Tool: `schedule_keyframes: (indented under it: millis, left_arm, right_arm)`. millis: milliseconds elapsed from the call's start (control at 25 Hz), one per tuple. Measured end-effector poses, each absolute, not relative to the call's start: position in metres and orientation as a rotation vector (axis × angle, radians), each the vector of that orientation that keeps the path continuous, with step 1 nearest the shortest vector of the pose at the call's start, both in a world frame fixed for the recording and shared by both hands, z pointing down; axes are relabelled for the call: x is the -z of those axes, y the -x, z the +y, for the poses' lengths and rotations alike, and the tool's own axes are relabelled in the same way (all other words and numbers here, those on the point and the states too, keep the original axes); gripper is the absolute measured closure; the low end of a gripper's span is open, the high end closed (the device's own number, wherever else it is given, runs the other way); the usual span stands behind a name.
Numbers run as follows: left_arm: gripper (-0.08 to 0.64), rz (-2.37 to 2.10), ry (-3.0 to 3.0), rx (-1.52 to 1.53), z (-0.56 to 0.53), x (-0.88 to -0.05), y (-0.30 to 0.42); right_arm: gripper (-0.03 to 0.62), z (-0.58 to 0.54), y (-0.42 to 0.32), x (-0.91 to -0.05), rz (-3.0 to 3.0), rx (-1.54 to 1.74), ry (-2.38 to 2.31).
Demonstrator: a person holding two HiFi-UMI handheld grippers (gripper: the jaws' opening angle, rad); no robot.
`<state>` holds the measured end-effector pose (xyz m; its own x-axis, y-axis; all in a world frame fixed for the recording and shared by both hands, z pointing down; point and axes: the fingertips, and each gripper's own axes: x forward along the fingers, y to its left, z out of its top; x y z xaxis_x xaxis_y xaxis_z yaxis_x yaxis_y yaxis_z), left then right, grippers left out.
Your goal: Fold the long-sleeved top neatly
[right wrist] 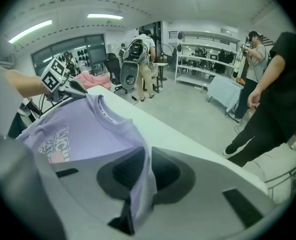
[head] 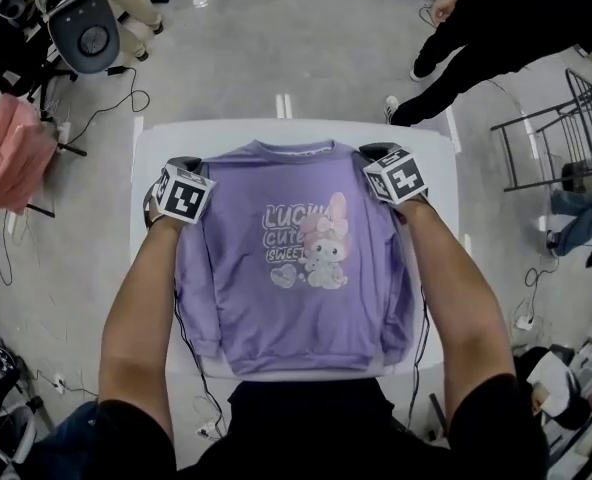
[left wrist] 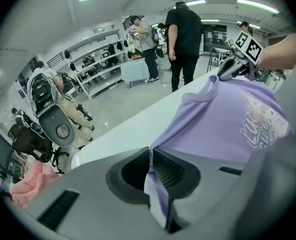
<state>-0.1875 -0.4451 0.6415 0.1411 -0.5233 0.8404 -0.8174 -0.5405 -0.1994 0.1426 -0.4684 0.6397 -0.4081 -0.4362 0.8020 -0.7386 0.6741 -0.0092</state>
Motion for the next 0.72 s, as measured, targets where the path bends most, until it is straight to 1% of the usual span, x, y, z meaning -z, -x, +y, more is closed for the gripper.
schedule_keyframes:
  millis: [80, 120, 160, 200, 240, 280, 360, 480, 520, 600, 720]
  left_arm:
    - [0.535, -1.306, -2.116, -1.372, -0.448, -0.646, 0.188]
    - [0.535, -1.306, -2.115, -1.379, -0.45, -0.647, 0.187]
    - [0.534, -1.3, -2.116, -1.383, -0.45, -0.648, 0.186]
    - [0.534, -1.29, -2.118, -1.381, -0.451, -0.647, 0.185]
    - [0.534, -1.279, -2.123, -1.37, -0.451, -0.644, 0.184]
    - [0.53, -1.268, -2.13, -1.346, -0.451, -0.639, 0.184]
    - [0.498, -1.251, -2.146, -1.263, -0.447, -0.628, 0.184]
    - [0.478, -1.249, -2.146, -1.156, -0.438, -0.615, 0.192]
    - [0.472, -1.245, -2.137, -1.137, -0.433, -0.613, 0.195]
    - [0.452, -1.225, -2.114, -1.118, -0.421, -0.615, 0.199]
    - [0.446, -1.212, -2.078, -1.091, -0.409, -0.623, 0.204]
  right_arm:
    - [0.531, -0.469, -0.141, -0.644, -2.073, -0.474, -0.901]
    - [0.519, -0.468, -0.141, -0.644, -2.089, -0.502, -0.896]
    - [0.494, -0.467, -0.141, -0.641, -2.117, -0.55, -0.89]
    - [0.452, -0.466, -0.142, -0.636, -2.155, -0.611, -0.888]
    - [0.431, -0.465, -0.146, -0.628, -2.198, -0.677, -0.898]
    - [0.431, -0.466, -0.152, -0.618, -2.239, -0.737, -0.923]
    - [0.446, -0.463, -0.171, -0.601, -2.28, -0.821, -0.99]
    - [0.511, -0.446, -0.199, -0.602, -2.193, -0.86, -1.023]
    - [0.506, -0.434, -0.204, -0.609, -2.151, -0.874, -0.989]
    - [0.463, -0.412, -0.206, -0.623, -2.089, -0.912, -0.904]
    - [0.482, -0.4, -0.206, -0.634, -2.052, -0.921, -0.884]
